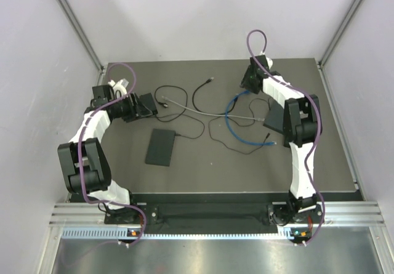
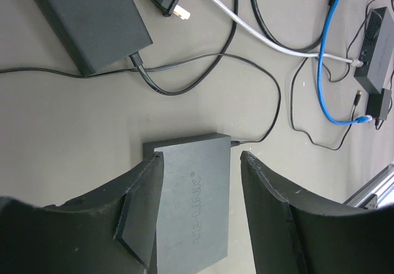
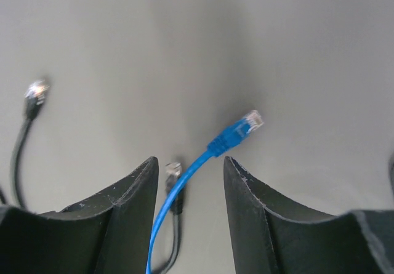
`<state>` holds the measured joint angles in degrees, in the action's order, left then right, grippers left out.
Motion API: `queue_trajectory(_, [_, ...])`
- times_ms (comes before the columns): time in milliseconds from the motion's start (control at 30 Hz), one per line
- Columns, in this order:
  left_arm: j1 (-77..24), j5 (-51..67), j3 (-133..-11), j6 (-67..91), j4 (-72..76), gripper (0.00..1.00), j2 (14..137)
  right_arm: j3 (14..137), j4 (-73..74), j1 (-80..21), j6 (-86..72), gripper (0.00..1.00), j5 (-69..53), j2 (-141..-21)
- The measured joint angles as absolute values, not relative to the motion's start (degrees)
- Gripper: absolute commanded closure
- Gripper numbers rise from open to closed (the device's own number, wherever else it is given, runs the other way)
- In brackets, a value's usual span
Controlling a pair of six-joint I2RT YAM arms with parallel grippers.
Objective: Insert the plug into the switch port
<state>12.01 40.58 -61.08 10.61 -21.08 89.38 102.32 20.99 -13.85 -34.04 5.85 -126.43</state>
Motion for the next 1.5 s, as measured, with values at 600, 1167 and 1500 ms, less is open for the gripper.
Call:
queue_trajectory(600, [12.01,39.53,-60.29,12.49,-20.51,0.41,89.38,102.39,18.83,-12.82,-43.79,0.59,1.34,-131.20])
queue_trajectory(1167, [12.47,39.68,-60.66,13.72,-20.56,0.40,87.92,99.07,10.04,-10.57,-43.53,1.00,-14.92,-132.66])
queue_trajectory(1500, [12.62,52.12,-66.83,12.88,-17.80,0.39,83.81,88.36,-4.43,-6.35,-40.36,1.00,-44.25,-117.78])
